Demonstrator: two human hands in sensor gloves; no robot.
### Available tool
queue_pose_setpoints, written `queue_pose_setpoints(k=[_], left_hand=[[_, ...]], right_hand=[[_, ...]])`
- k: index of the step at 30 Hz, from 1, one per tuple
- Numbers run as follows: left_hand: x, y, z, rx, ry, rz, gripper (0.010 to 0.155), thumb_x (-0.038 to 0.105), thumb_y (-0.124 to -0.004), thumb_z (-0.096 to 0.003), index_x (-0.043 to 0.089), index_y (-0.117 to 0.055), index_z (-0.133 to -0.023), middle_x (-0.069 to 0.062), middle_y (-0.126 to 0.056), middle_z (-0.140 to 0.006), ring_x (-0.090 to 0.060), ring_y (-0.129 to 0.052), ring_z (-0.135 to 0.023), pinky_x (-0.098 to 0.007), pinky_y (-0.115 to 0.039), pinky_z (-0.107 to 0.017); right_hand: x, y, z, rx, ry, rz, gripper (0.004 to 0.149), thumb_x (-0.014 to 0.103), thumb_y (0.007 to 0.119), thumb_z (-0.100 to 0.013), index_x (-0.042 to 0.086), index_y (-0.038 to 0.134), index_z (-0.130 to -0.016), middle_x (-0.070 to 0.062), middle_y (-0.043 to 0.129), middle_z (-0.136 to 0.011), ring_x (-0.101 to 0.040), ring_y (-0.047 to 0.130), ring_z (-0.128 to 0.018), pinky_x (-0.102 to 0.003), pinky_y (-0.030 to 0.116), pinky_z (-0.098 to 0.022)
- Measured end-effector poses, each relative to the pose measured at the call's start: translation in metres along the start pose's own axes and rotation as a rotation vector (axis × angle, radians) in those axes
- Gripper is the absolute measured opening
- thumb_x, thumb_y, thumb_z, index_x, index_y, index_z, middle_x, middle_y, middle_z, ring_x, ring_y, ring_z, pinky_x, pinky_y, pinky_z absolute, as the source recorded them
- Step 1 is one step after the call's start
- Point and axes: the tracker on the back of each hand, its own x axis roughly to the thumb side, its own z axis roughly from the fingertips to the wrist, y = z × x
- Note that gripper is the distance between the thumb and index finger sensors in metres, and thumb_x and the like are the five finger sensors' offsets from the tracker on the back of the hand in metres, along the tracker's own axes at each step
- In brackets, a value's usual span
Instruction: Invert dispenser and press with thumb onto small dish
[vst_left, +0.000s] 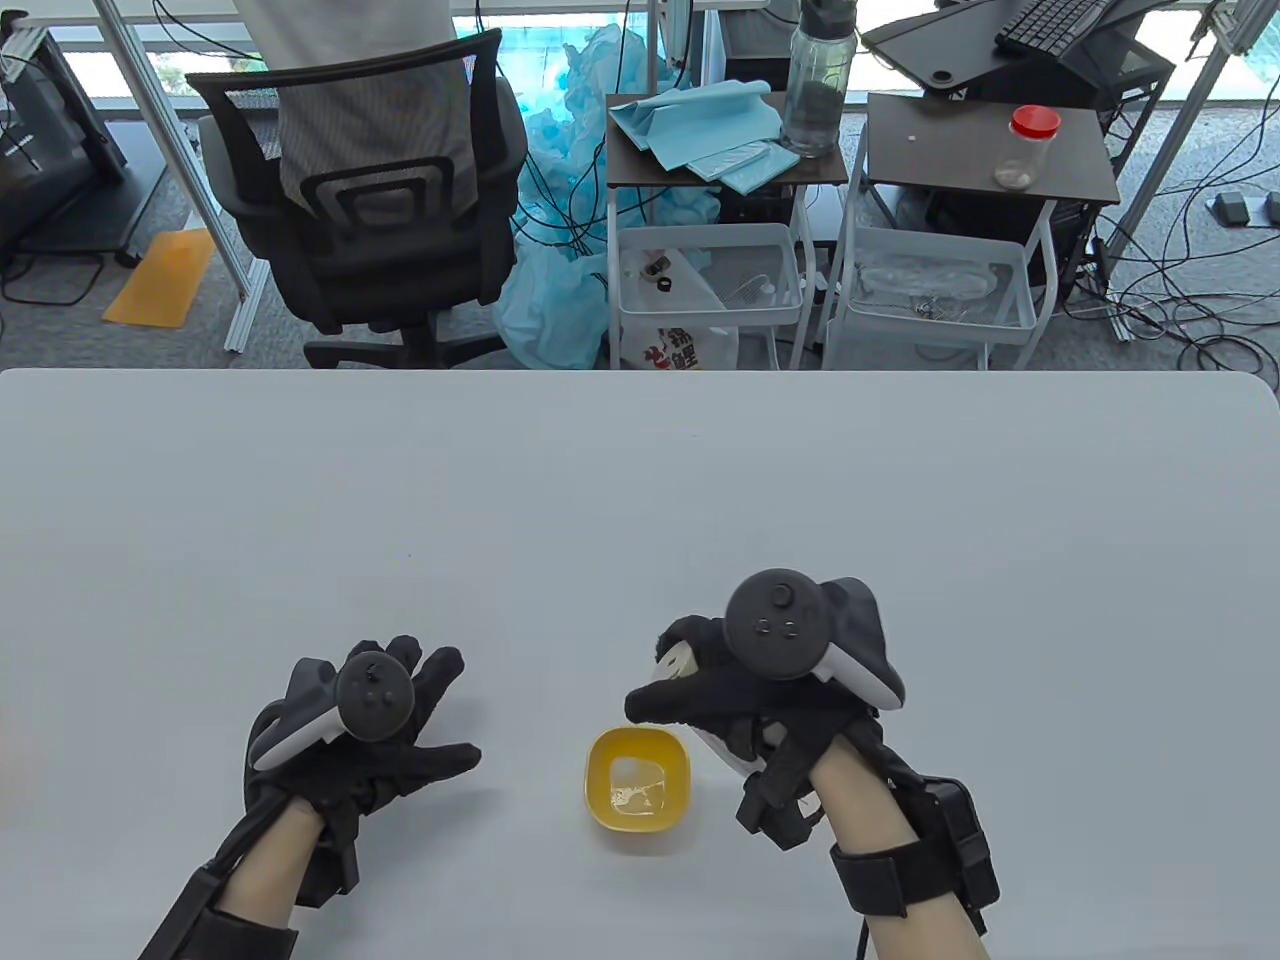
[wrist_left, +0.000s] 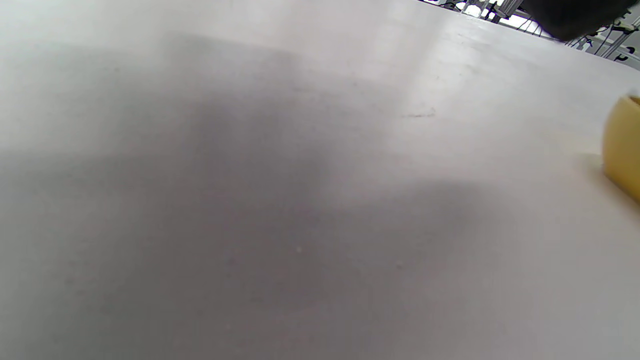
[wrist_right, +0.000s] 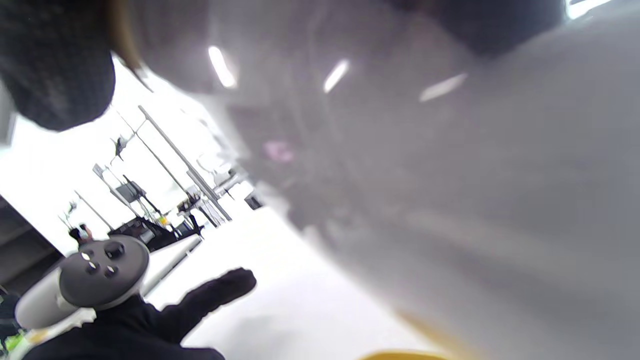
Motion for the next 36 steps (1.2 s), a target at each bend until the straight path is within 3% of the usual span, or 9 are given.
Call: queue_pose_setpoints(k=[4, 9, 16, 23, 36], left_hand=[[-0.001, 0.001, 0.002, 0.011, 0.001, 0.009, 0.092, 0.086, -0.062, -0.0465, 0.047, -0.007, -0.109, -0.003, -0.006, -0.124, -0.048, -0.005, -0.117, -0.084, -0.018, -0.069], [0.000, -0.001, 0.001, 0.009, -0.001, 0.002, 0.092, 0.085, -0.062, -0.0468, 0.047, -0.007, -0.109, -0.003, -0.006, -0.124, -0.048, -0.005, -0.117, -0.084, -0.018, -0.068], [-0.001, -0.001, 0.002, 0.009, 0.003, -0.004, 0.092, 0.086, -0.062, -0.0465, 0.048, -0.006, -0.109, -0.003, -0.002, -0.124, -0.048, -0.004, -0.117, -0.084, -0.018, -0.069], [-0.002, 0.000, 0.004, 0.016, 0.001, 0.003, 0.092, 0.086, -0.062, -0.0464, 0.048, -0.007, -0.109, -0.003, -0.002, -0.124, -0.048, -0.005, -0.117, -0.084, -0.018, -0.068], [-0.003, -0.001, 0.003, 0.001, 0.003, 0.006, 0.092, 0.086, -0.062, -0.0466, 0.047, -0.007, -0.109, -0.003, -0.002, -0.124, -0.048, -0.005, -0.117, -0.084, -0.018, -0.068]], right_hand=[[-0.019, -0.002, 0.016, -0.176, -0.053, -0.181, 0.079, 0.070, 0.081, -0.038, 0.008, 0.080, -0.086, -0.017, 0.093, -0.071, -0.038, 0.099, -0.054, -0.055, 0.080, -0.045], [-0.042, 0.004, 0.037, -0.487, -0.086, -0.352, 0.079, 0.071, 0.079, -0.040, 0.008, 0.078, -0.088, -0.017, 0.091, -0.073, -0.038, 0.098, -0.055, -0.055, 0.080, -0.046], [-0.070, 0.018, 0.044, -0.633, -0.133, -0.428, 0.079, 0.074, 0.076, -0.042, 0.011, 0.075, -0.090, -0.013, 0.090, -0.076, -0.034, 0.098, -0.058, -0.052, 0.081, -0.048], [-0.095, 0.024, 0.039, -0.676, -0.127, -0.494, 0.079, 0.075, 0.076, -0.042, 0.012, 0.074, -0.090, -0.012, 0.089, -0.076, -0.033, 0.098, -0.060, -0.051, 0.081, -0.049], [-0.112, 0.045, 0.030, -0.607, -0.067, -0.404, 0.078, 0.073, 0.077, -0.042, 0.012, 0.073, -0.091, -0.012, 0.088, -0.078, -0.034, 0.097, -0.062, -0.052, 0.080, -0.051]])
